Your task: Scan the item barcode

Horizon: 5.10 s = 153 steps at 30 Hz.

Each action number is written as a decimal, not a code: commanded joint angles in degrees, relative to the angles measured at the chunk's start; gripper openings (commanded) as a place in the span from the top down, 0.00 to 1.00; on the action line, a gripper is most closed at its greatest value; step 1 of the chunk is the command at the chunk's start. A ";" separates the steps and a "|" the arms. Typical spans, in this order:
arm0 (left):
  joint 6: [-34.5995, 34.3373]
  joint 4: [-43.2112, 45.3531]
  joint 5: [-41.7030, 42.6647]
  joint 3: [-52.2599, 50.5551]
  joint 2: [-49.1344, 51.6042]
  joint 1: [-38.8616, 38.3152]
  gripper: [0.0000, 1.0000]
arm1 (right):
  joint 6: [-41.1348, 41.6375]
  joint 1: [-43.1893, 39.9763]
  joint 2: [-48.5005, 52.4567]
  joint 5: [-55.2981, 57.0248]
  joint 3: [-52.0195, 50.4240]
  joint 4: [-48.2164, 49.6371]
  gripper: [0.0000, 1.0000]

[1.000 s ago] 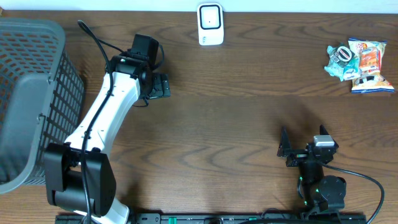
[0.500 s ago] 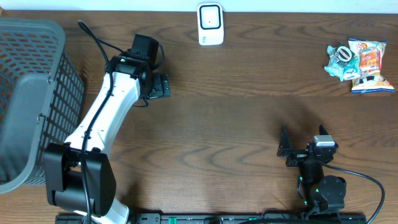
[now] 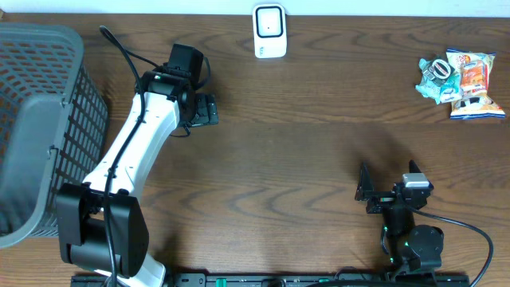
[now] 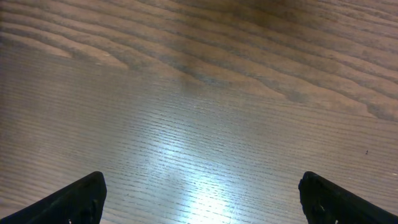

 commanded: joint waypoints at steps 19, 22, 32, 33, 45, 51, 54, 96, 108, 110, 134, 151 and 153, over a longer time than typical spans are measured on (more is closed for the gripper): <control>0.13 -0.13 -0.52 0.35 0.20 0.09 0.02 | 0.76 -0.50 -0.37 -0.57 -0.07 -0.26 0.01; 0.15 -0.13 -0.52 0.37 0.20 0.09 0.02 | 0.76 -0.50 -0.37 -0.57 -0.07 -0.26 0.01; 0.13 -0.13 -0.52 0.37 0.20 0.09 0.02 | 0.76 -0.50 -0.37 -0.57 -0.07 -0.26 0.01; 0.13 -0.13 -0.52 0.37 0.20 0.09 0.03 | 0.76 -0.50 -0.37 -0.57 -0.07 -0.26 0.01; 0.57 -2.38 -4.02 0.35 -0.35 0.11 0.02 | 0.76 -0.50 -0.37 -0.57 -0.07 -0.26 0.01; 1.97 -3.32 -3.98 -1.75 -3.52 0.11 0.02 | 0.76 -0.50 -0.37 -0.57 -0.07 -0.26 0.01; 5.05 -3.13 -4.00 -4.55 -7.04 0.11 0.02 | 0.76 -0.50 -0.37 -0.57 -0.07 -0.26 0.01; 20.37 21.35 2.54 -56.30 -79.21 10.34 0.02 | 0.76 -0.50 -0.37 -0.55 -0.07 -0.24 0.01; 25.31 33.79 2.56 -66.79 -92.45 10.34 0.02 | 0.76 -0.50 -0.37 -0.57 -0.07 -0.26 0.01; 25.31 36.65 2.56 -68.22 -93.31 10.34 0.02 | 0.76 -0.50 -0.37 -0.57 -0.07 -0.24 0.01; 25.29 54.86 10.08 -79.89 -99.69 14.49 0.03 | 0.76 -0.50 -0.37 -0.57 -0.07 -0.24 0.01; 19.32 46.99 13.25 -80.15 -99.69 14.45 0.02 | 0.76 -0.50 -0.37 -0.57 -0.07 -0.24 0.01; 17.44 46.99 13.20 -80.15 -99.69 14.45 0.02 | 0.76 -0.50 -0.37 -0.57 -0.07 -0.24 0.01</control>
